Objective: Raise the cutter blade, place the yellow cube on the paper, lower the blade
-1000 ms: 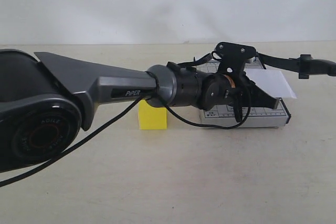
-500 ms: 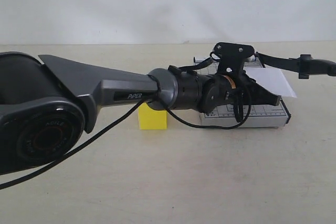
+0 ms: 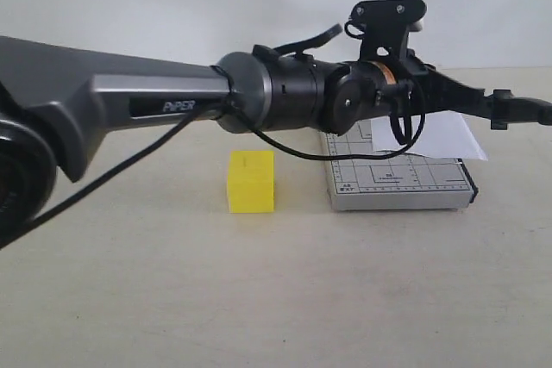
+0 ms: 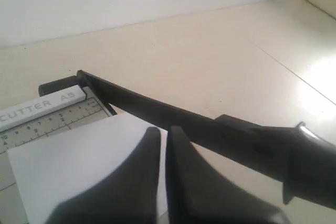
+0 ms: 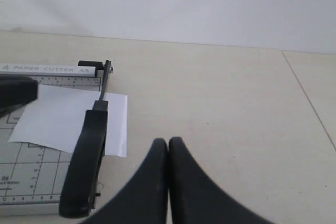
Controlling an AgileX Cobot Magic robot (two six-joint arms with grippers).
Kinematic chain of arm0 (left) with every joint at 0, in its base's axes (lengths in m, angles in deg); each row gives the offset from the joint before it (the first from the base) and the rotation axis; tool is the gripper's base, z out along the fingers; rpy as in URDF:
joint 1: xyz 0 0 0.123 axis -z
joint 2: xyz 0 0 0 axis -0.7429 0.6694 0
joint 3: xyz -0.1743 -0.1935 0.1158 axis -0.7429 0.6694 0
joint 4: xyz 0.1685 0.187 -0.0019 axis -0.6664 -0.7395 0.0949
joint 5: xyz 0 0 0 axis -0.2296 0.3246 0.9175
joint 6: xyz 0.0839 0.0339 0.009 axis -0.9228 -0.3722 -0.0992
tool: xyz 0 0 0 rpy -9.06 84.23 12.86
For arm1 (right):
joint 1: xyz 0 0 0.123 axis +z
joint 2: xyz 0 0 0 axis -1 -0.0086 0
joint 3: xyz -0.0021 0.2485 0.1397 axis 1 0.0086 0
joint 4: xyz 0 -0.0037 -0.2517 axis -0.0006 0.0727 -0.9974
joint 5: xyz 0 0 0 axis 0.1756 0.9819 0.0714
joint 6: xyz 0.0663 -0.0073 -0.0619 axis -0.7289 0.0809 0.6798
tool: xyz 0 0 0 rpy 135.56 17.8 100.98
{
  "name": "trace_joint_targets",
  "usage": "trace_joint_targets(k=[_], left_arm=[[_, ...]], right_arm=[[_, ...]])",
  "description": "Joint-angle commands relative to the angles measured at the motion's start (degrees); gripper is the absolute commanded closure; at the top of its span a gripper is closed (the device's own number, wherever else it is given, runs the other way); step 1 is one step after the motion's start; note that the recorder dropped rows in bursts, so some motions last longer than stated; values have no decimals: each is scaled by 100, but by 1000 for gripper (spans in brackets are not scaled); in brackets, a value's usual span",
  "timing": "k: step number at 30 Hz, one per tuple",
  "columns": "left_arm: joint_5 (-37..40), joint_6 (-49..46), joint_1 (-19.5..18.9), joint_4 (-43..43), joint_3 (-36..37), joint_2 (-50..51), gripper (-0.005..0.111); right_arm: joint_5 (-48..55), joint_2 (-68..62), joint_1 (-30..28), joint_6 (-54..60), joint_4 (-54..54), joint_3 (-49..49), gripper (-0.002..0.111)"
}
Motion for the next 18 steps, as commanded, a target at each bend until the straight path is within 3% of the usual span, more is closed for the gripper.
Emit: trace_joint_targets(k=[1,4,6,9,13,16,18], left_arm=[[-462,6,22,55,1011,-762,102],[-1156,-66,22,55,2215,-1495,102],[-1664,-145,22,180,3124,-2101,102],[-2388,-1128,22,1136,4539,-2998,102],[-2839,-3848,-128,2981,6019,-4154,102],[-2707,-5605,-406,4098,6642,-4907,102],[-2538,-6262,-644,4609,6853,-5372,102]], right_arm=[[159,44,10,42,-7,-25,107],[174,44,65,93,-7,-25,90],[190,44,182,255,-7,-25,71],[226,44,352,359,-7,-25,54],[383,44,522,299,-7,-25,53],[424,44,522,273,171,-25,53],[488,44,522,273,183,-25,53]])
